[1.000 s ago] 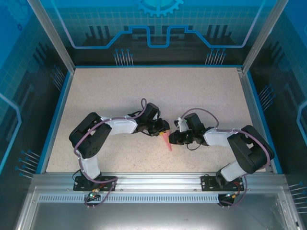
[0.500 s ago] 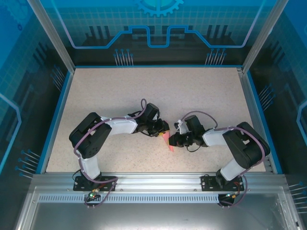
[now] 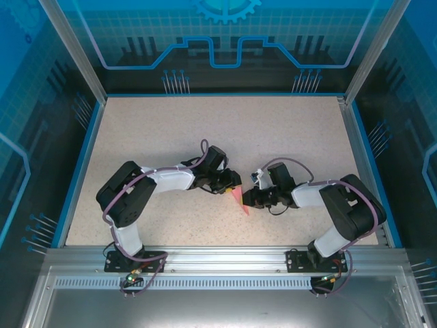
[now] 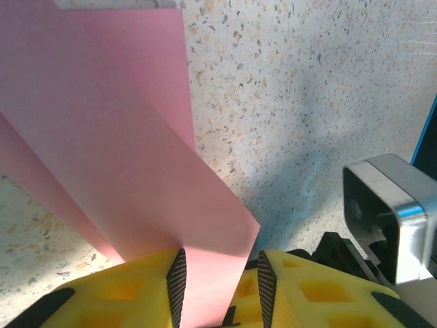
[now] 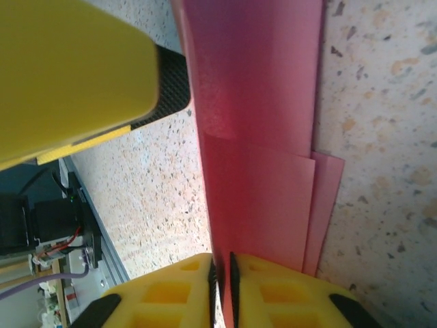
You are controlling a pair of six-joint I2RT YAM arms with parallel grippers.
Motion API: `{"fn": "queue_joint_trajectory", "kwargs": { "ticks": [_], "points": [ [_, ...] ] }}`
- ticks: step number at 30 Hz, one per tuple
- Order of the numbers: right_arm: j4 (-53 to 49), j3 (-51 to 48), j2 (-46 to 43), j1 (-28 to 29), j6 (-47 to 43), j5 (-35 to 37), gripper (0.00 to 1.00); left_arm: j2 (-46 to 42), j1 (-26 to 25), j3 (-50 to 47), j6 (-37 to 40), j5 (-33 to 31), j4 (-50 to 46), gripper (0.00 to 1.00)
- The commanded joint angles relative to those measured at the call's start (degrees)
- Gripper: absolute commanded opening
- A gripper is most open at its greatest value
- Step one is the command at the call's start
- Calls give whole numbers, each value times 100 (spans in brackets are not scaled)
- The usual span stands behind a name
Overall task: Fold a paper plane with a square sheet of paper (pick it up from the middle)
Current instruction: Fold the wing for the fifth time at the center of the table.
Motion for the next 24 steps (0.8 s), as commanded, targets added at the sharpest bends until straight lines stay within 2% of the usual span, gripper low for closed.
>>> {"fn": "queue_joint_trajectory", "kwargs": {
  "ticks": [1, 9, 14, 24],
  "points": [
    [-372, 146, -184, -60, -300, -4, 21, 16, -19, 123, 30, -106, -94, 35],
    [-915, 340, -235, 100, -877, 338, 28, 87, 15, 228, -9, -177, -168, 35],
    [-1140, 450, -199, 177, -1031, 606, 28, 93, 31, 233, -44, -172, -170, 35],
    [-947, 444, -68, 180, -898, 535, 9, 25, 34, 205, -12, -169, -196, 35]
  ]
}}
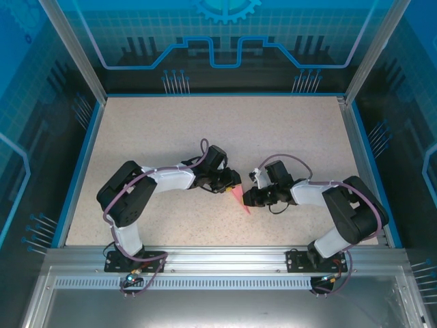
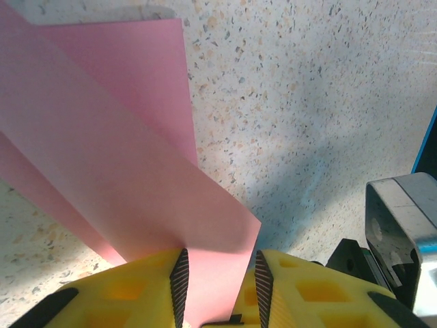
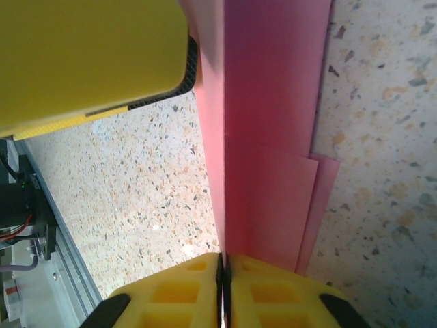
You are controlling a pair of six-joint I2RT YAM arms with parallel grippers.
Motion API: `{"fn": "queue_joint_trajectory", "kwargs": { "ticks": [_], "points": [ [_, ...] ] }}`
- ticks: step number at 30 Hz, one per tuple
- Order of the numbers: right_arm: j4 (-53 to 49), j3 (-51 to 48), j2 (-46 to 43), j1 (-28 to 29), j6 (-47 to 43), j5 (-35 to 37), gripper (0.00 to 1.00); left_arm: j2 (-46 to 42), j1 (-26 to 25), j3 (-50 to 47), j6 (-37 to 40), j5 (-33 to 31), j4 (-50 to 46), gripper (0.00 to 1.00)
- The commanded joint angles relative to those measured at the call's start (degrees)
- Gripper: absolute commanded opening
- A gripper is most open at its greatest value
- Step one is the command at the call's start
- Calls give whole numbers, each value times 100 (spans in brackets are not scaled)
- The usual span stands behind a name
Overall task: Fold a paper plane with a square sheet of paper (pick it up from the middle)
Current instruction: Fold the wing for the fifth time at the center of the table.
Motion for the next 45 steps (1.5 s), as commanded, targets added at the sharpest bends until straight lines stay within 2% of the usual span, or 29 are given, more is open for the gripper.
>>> {"fn": "queue_joint_trajectory", "kwargs": {
  "ticks": [1, 14, 18, 26, 45],
  "points": [
    [62, 61, 79, 61, 42, -38, 8, -29, 39, 135, 36, -68, -174, 35],
    [1081, -42, 319, -147, 998, -906, 6, -697, 63, -252, 184, -166, -19, 43],
    [1273, -4, 480, -201, 1134, -908, 5, -694, 67, -327, 129, -126, 128, 43],
    [2162, -164, 1014, -427, 1713, -1361, 4, -584, 62, -344, 90, -71, 339, 43],
    [2083, -261, 1425, -648, 1767, -1324, 4, -101, 70, -56, 136, 160, 659, 44]
  ]
}}
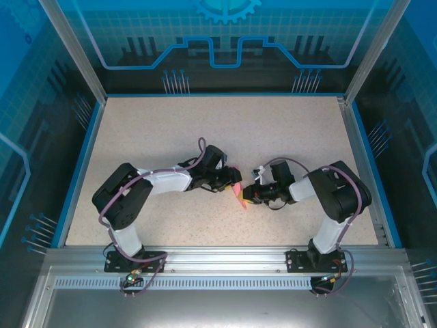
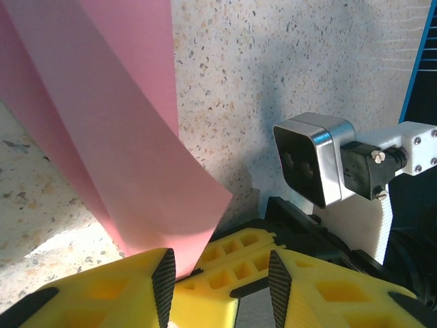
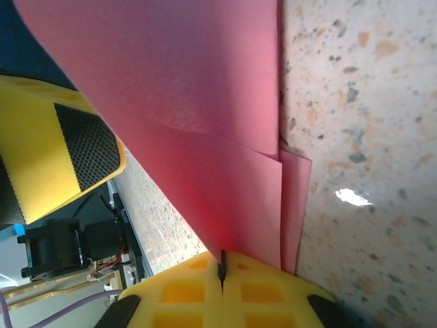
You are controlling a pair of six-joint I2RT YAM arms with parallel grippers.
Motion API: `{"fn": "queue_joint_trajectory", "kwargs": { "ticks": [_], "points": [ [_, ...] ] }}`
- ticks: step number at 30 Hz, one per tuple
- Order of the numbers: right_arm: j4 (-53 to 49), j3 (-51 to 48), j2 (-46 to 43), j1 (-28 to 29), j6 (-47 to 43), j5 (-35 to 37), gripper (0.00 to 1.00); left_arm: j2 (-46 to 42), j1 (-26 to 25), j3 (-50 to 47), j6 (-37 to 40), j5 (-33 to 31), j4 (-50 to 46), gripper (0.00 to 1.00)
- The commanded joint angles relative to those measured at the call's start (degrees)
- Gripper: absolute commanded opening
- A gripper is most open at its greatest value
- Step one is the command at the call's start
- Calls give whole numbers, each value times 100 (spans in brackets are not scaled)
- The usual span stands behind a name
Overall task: Fold a paper plane with a square sheet of paper (pick it up from the middle)
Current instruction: Fold the wing for the fifth time at the center of the table.
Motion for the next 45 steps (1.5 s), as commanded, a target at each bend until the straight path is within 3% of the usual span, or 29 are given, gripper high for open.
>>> {"fn": "queue_joint_trajectory", "kwargs": {
  "ticks": [1, 37, 45],
  "points": [
    [-23, -83, 192, -107, 41, -8, 4, 149, 25, 224, 107, 162, 144, 44],
    [-413, 87, -242, -195, -117, -50, 5, 551, -16, 471, 388, 303, 292, 50],
    [-1168, 136, -502, -187, -628, 287, 17, 698, -11, 624, 461, 231, 260, 50]
  ]
}}
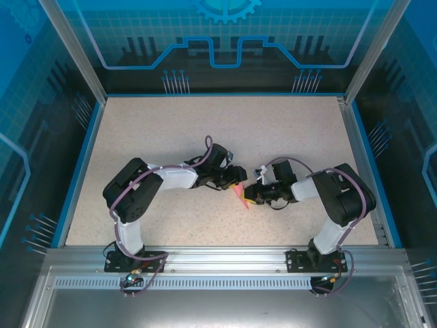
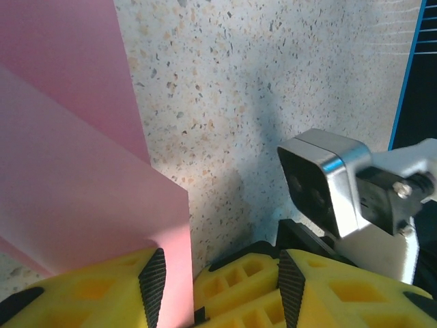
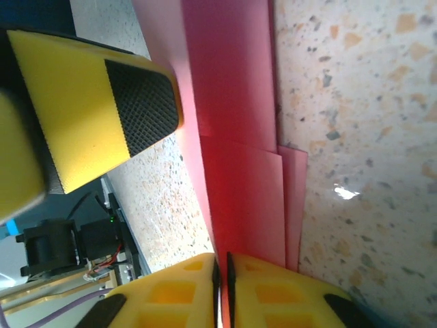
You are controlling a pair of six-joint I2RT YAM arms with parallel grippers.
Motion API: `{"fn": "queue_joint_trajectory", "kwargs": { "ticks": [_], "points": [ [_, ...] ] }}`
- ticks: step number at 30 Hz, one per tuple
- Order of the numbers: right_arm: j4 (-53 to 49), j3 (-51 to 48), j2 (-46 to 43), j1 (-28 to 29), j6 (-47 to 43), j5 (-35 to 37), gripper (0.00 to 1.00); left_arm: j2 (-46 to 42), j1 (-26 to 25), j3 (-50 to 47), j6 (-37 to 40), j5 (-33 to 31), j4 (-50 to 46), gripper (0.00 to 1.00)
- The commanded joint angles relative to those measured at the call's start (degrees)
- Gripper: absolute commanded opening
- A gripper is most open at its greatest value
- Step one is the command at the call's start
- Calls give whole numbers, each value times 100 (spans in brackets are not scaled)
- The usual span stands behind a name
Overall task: Fold a paper plane with a square sheet of paper (pick it up from the middle)
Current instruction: Fold the wing for the fifth time at the center of the table.
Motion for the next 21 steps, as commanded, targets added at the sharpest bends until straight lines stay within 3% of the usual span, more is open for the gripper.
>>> {"fn": "queue_joint_trajectory", "kwargs": {
  "ticks": [1, 10, 21],
  "points": [
    [-590, 103, -203, -87, -390, 197, 18, 117, -8, 245, 166, -19, -38, 50],
    [-1192, 269, -255, -24, -779, 557, 23, 216, -8, 313, 174, -37, -116, 50],
    [-1348, 331, -162, 47, -859, 669, 10, 295, -3, 292, 164, -124, -271, 49]
  ]
}}
